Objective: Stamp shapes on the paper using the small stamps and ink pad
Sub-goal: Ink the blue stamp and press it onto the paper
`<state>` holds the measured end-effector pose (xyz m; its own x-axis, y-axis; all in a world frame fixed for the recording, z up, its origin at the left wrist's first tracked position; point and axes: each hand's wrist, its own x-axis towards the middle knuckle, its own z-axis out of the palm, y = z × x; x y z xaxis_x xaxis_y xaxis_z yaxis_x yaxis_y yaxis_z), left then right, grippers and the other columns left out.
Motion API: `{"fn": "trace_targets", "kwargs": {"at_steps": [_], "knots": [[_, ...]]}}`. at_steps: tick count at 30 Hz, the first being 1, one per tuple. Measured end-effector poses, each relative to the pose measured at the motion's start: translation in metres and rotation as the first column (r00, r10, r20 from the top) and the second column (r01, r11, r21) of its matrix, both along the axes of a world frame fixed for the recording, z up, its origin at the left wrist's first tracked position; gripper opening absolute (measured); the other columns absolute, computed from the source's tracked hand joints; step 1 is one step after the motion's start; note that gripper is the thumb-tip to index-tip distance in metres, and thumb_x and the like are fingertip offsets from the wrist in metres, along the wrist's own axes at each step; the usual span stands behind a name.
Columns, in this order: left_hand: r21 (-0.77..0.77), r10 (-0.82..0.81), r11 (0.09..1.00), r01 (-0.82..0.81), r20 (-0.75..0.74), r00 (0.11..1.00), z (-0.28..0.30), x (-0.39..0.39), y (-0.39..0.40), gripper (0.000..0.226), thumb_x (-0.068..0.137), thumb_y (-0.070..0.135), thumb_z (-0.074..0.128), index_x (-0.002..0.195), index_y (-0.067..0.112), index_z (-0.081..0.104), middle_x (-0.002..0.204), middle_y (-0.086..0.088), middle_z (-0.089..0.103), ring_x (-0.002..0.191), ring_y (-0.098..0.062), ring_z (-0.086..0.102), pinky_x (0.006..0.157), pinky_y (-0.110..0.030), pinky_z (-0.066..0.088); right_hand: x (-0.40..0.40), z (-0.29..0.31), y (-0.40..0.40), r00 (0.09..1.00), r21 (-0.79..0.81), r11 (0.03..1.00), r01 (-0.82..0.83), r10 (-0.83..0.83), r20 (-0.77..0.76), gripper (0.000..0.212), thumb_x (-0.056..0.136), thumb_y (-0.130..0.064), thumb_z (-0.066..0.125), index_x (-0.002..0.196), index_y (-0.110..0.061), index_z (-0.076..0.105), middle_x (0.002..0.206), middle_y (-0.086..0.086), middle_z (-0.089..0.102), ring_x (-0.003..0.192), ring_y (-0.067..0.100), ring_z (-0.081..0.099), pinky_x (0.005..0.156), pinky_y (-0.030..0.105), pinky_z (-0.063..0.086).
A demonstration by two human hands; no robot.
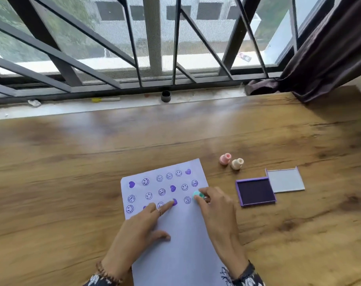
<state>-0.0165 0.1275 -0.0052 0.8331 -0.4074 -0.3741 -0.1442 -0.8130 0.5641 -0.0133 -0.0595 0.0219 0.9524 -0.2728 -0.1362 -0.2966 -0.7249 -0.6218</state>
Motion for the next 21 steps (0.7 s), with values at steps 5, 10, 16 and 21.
{"fn": "trace_targets", "kwargs": {"at_steps": [5,10,16,21], "knots": [[-0.292,0.373,0.864,-0.411,-0.178,0.911,0.006,0.022,-0.029,0.024,0.074,0.035,0.073,0.096,0.035,0.065,0.063,0.011,0.050,0.057,0.005,0.048,0.056,-0.022,0.039,0.009,-0.004,-0.004,0.996,0.108,0.992,0.072,-0.065,-0.066,0.008,0.076,-0.015,0.072,0.083,-0.011,0.070,0.085,0.003,0.068,0.076,0.017,0.061,0.060,0.015,0.035],[-0.424,0.341,0.684,-0.593,-0.534,0.774,0.017,0.049,-0.075,0.017,0.073,0.025,0.075,0.083,0.015,0.065,0.058,0.001,0.053,0.039,-0.007,0.040,0.036,-0.017,0.031,0.022,-0.004,-0.018,0.952,0.347,0.919,0.184,-0.079,-0.296,0.009,0.067,-0.017,0.076,0.067,-0.013,0.069,0.068,0.003,0.071,0.066,0.016,0.060,0.066,0.035,0.048],[-0.374,0.309,0.642,-0.670,-0.673,0.672,0.003,0.056,-0.081,0.021,0.075,0.014,0.073,0.066,0.013,0.054,0.037,0.010,0.049,0.034,-0.006,0.042,0.035,-0.017,0.034,0.037,-0.008,-0.030,0.870,0.509,0.806,0.302,-0.014,-0.494,0.014,0.054,-0.012,0.078,0.052,-0.018,0.065,0.060,0.011,0.063,0.065,0.024,0.059,0.084,0.056,0.051],[-0.358,0.282,0.632,-0.687,-0.719,0.635,-0.005,0.057,-0.080,0.023,0.078,0.015,0.071,0.065,0.014,0.052,0.040,0.010,0.051,0.033,-0.004,0.039,0.032,-0.014,0.032,0.041,-0.004,-0.033,0.898,0.503,0.849,0.162,0.084,-0.433,0.009,0.050,-0.017,0.069,0.056,-0.015,0.063,0.042,-0.005,0.055,0.049,0.015,0.052,0.058,0.039,0.050]]}}
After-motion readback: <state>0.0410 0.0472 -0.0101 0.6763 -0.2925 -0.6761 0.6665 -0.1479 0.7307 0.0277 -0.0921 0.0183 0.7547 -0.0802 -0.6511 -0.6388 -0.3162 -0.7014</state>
